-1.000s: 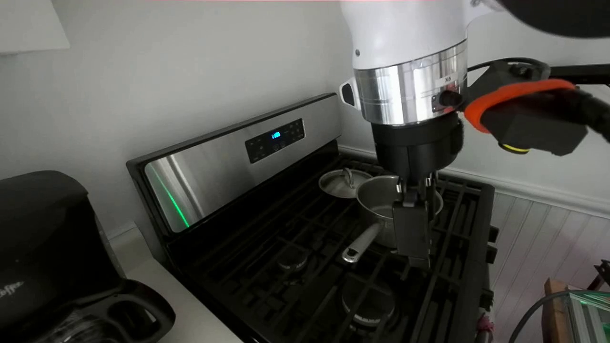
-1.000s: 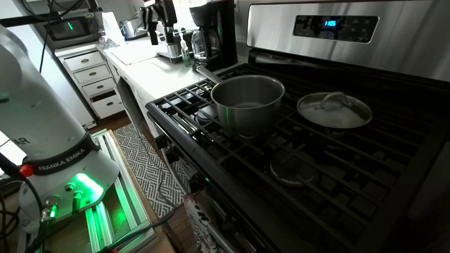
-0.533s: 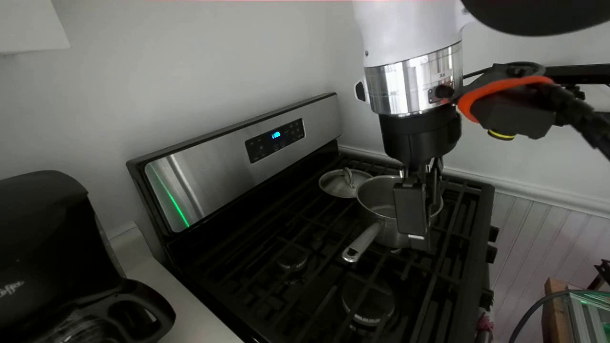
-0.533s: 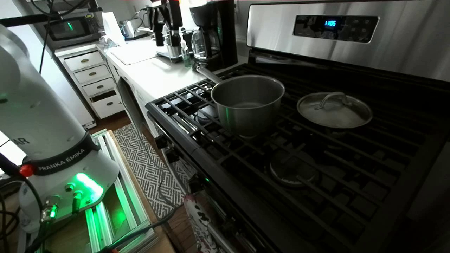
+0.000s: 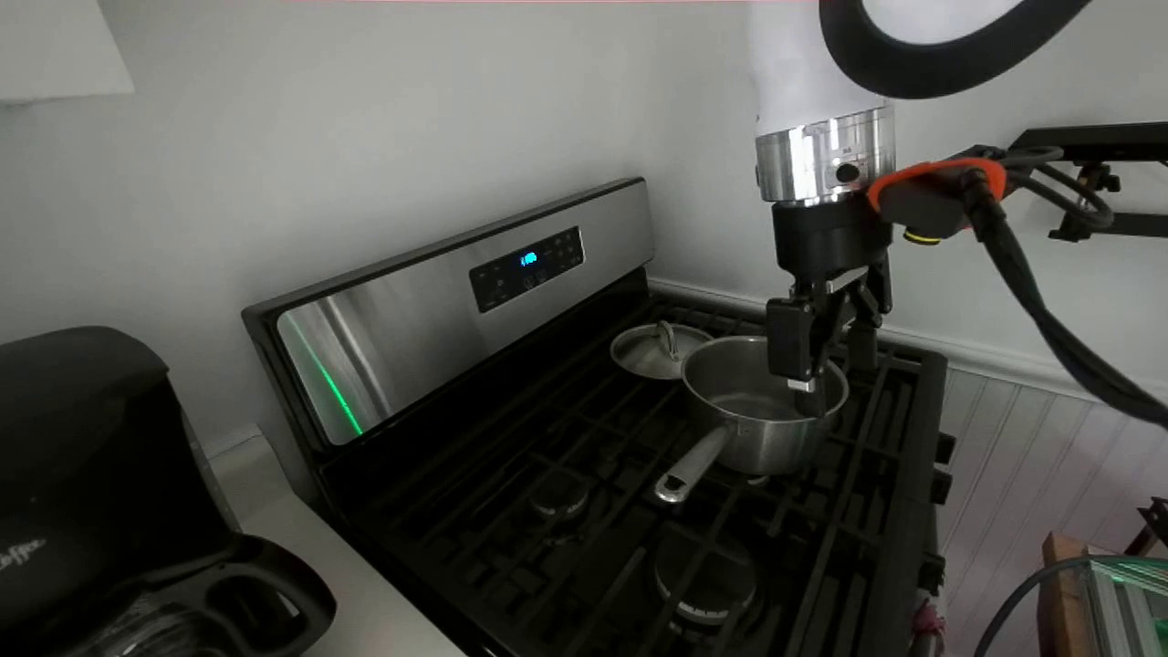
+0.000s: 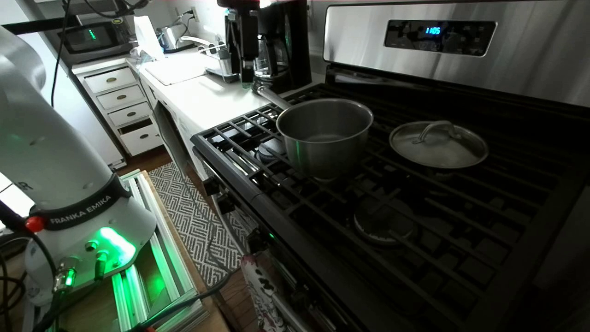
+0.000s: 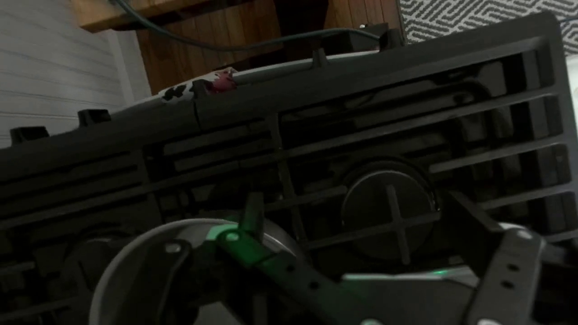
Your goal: Move the pot to the left, then put the lid on the pot
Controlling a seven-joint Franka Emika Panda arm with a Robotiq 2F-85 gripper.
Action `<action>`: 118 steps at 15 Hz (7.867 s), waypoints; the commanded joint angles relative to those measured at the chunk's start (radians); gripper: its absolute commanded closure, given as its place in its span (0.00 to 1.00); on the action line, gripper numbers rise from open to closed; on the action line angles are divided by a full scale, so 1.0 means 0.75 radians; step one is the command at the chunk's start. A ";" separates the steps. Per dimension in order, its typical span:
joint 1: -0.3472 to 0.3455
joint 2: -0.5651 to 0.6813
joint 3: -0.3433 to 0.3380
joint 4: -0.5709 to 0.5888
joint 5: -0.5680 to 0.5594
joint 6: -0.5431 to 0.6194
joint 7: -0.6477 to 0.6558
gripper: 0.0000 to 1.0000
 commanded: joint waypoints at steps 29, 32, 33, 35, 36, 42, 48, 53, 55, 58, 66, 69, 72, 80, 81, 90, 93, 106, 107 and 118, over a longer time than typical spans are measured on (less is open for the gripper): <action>-0.224 0.256 -0.204 0.042 0.095 0.198 0.228 0.00; -0.238 0.277 -0.234 0.049 0.121 0.200 0.237 0.00; -0.244 0.283 -0.245 0.053 0.129 0.201 0.238 0.00; -0.255 0.303 -0.266 0.066 0.151 0.200 0.237 0.00; -0.260 0.324 -0.276 0.078 0.161 0.198 0.239 0.00; -0.285 0.407 -0.326 0.119 0.237 0.214 0.271 0.00; -0.271 0.559 -0.340 0.191 0.406 0.234 0.262 0.00; -0.271 0.660 -0.339 0.246 0.504 0.225 0.249 0.32; -0.272 0.690 -0.340 0.262 0.531 0.217 0.244 0.47; -0.275 0.718 -0.344 0.279 0.546 0.208 0.242 0.68; -0.274 0.741 -0.345 0.300 0.545 0.200 0.236 0.99; -0.265 0.731 -0.340 0.293 0.528 0.191 0.218 0.99; -0.255 0.710 -0.332 0.271 0.506 0.175 0.178 0.99; -0.219 0.668 -0.301 0.206 0.411 0.116 0.044 0.99; -0.215 0.663 -0.299 0.201 0.399 0.108 0.027 0.99; -0.165 0.613 -0.247 0.127 0.335 0.054 -0.061 0.99; -0.161 0.637 -0.240 0.151 0.373 0.028 -0.048 0.99; -0.139 0.592 -0.215 0.098 0.444 0.071 -0.020 0.99; -0.137 0.586 -0.212 0.083 0.471 0.075 -0.012 0.99; -0.093 0.429 -0.161 -0.123 0.516 0.233 0.195 0.99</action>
